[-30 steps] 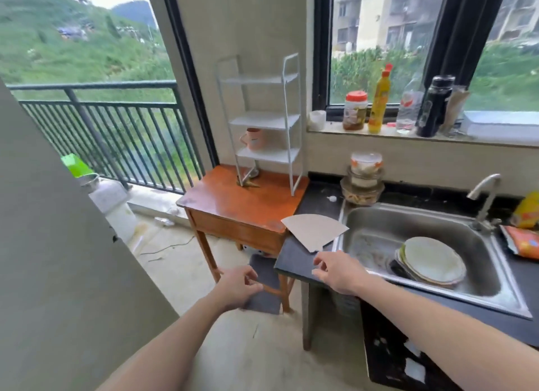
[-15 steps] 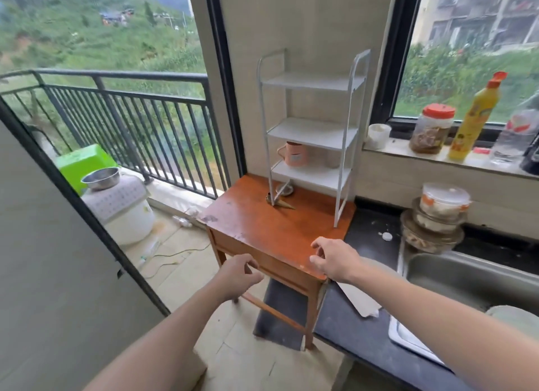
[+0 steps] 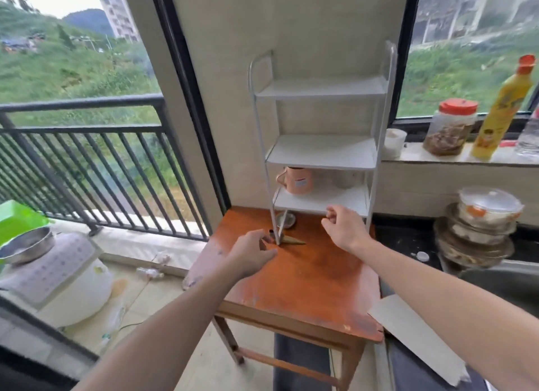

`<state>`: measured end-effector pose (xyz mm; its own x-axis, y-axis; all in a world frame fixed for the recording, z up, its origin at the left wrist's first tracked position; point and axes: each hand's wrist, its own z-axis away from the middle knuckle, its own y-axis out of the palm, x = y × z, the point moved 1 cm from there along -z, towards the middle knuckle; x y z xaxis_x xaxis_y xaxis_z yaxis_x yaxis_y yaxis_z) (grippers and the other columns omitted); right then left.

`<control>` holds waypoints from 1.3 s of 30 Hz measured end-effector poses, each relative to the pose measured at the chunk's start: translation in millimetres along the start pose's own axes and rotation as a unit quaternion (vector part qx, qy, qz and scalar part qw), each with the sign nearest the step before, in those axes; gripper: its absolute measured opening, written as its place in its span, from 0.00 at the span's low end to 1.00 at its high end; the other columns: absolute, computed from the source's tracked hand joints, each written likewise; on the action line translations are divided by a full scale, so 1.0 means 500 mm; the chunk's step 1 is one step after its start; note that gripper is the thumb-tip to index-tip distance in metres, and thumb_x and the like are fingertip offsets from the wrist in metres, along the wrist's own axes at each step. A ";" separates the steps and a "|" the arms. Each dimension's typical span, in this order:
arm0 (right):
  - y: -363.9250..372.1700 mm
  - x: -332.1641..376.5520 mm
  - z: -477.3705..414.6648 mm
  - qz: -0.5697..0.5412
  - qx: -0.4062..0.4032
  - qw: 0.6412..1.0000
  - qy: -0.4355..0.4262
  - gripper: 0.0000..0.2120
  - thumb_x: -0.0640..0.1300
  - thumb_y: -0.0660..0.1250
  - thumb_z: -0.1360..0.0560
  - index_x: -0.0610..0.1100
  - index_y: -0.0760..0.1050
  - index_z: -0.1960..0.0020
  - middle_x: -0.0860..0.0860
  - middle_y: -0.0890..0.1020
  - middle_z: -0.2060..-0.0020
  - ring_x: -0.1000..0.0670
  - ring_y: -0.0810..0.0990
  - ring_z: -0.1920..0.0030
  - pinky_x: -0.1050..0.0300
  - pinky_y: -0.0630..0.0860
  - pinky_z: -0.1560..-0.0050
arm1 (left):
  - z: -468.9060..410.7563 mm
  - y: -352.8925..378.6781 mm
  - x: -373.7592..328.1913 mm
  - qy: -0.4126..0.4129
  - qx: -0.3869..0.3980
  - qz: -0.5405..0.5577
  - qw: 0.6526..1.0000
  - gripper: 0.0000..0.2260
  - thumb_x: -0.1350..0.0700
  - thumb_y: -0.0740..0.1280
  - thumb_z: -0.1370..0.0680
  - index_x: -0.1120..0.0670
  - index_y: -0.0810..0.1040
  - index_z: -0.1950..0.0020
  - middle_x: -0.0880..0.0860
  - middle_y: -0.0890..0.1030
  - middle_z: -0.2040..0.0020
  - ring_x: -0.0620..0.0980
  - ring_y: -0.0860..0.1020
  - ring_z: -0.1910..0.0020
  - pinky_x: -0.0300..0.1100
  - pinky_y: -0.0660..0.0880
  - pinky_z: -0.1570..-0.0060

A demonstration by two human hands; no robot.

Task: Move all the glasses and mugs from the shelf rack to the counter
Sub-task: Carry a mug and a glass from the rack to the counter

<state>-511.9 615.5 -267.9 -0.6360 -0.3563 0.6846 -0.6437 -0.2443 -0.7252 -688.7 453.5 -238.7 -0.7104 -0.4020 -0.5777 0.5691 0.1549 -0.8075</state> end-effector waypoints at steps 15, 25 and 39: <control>0.125 -0.072 -0.375 -0.152 -0.155 0.973 0.083 0.26 0.42 0.63 0.23 0.40 0.64 0.27 0.41 0.72 0.30 0.40 0.71 0.32 0.52 0.68 0.39 | -0.360 0.122 0.061 0.144 -0.141 0.064 0.977 0.15 0.57 0.66 0.25 0.55 0.75 0.38 0.53 0.79 0.44 0.51 0.76 0.45 0.41 0.72 0.47; 0.113 -0.090 -0.359 -0.254 -0.103 0.960 0.049 0.19 0.41 0.62 0.25 0.48 0.69 0.35 0.45 0.79 0.46 0.44 0.77 0.50 0.47 0.77 0.53 | -0.448 0.109 -0.027 0.163 -0.177 0.061 0.969 0.26 0.63 0.58 0.24 0.55 0.60 0.26 0.58 0.64 0.28 0.61 0.66 0.31 0.54 0.67 0.36; 0.055 -0.085 -0.219 -0.315 -0.140 0.934 0.094 0.24 0.62 0.58 0.22 0.41 0.75 0.60 0.48 0.76 0.70 0.49 0.75 0.66 0.50 0.73 0.59 | -0.517 0.089 -0.065 -0.039 -0.117 0.167 0.978 0.12 0.48 0.59 0.20 0.57 0.74 0.51 0.54 0.79 0.59 0.52 0.76 0.63 0.40 0.68 0.70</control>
<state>-549.1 722.8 -308.7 -0.1410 -0.0502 0.9887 -0.9845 -0.0977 -0.1454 -747.5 706.6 -286.4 -0.4615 -0.3606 -0.8106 0.6471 0.4882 -0.5856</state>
